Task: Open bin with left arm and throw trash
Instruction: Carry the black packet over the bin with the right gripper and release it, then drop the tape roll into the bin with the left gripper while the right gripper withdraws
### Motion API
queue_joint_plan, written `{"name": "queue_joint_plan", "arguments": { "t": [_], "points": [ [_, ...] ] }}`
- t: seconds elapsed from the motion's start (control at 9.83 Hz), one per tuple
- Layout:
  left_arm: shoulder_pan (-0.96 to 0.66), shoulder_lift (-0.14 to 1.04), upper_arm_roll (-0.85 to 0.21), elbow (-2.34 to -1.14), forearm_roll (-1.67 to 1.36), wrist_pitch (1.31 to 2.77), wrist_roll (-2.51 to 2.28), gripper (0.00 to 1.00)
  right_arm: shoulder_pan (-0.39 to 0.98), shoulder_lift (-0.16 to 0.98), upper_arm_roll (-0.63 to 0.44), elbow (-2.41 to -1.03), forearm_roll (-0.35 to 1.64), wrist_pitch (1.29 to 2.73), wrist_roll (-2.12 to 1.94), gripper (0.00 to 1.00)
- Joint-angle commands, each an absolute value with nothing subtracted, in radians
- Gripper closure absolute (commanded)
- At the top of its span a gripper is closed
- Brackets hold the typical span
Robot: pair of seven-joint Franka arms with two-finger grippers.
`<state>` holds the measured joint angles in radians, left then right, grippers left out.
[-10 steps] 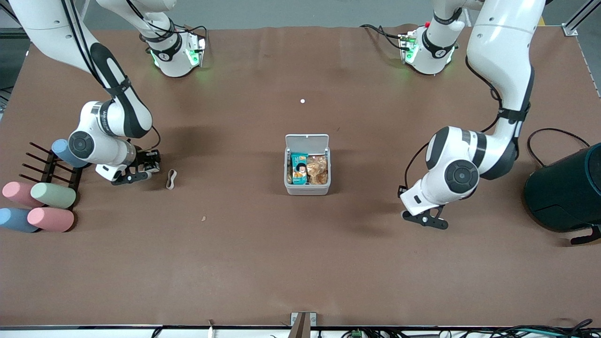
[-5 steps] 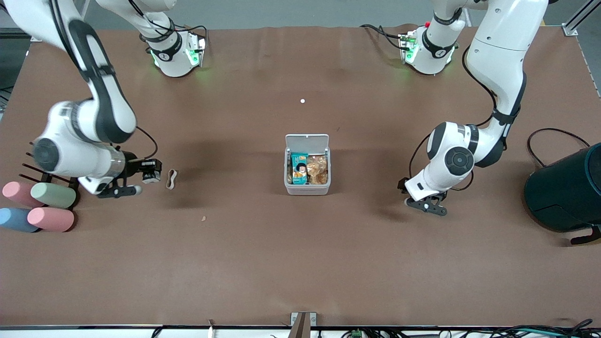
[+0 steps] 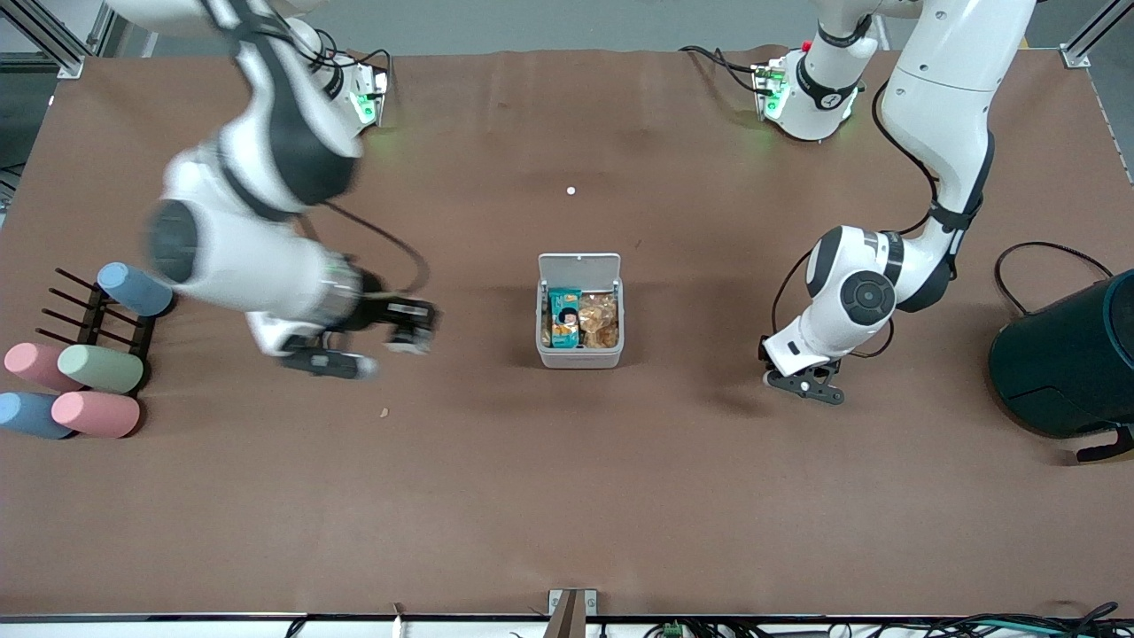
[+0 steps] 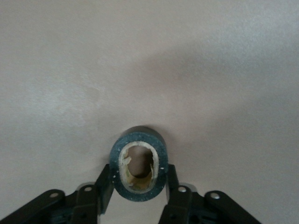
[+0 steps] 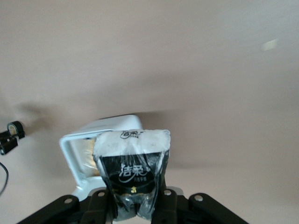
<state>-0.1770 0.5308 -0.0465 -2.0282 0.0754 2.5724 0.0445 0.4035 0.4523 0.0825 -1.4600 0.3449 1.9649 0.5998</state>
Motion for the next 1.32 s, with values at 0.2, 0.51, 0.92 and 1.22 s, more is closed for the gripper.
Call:
{"name": "queue_joint_plan", "arguments": {
  "t": [0.2, 0.51, 0.92, 1.22],
  "points": [
    [-0.175, 0.434, -0.08, -1.985, 0.092, 2.518, 0.061, 1.0, 0.603, 0.623, 0.063, -1.384, 0.292, 2.137, 0.769, 0.98],
    [-0.175, 0.402, -0.176, -1.866, 0.077, 2.306, -0.079, 1.0, 0.65, 0.647, 0.063, -1.407, 0.261, 2.126, 0.767, 0.93],
    [-0.175, 0.391, -0.352, -1.825, 0.077, 2.203, -0.444, 1.0, 0.658, 0.676, 0.061, -1.42, 0.259, 2.132, 0.772, 0.42],
    [-0.175, 0.39, -0.396, -1.822, 0.077, 2.189, -0.529, 1.0, 0.652, 0.672, 0.061, -1.42, 0.227, 2.125, 0.769, 0.07]
  ]
}}
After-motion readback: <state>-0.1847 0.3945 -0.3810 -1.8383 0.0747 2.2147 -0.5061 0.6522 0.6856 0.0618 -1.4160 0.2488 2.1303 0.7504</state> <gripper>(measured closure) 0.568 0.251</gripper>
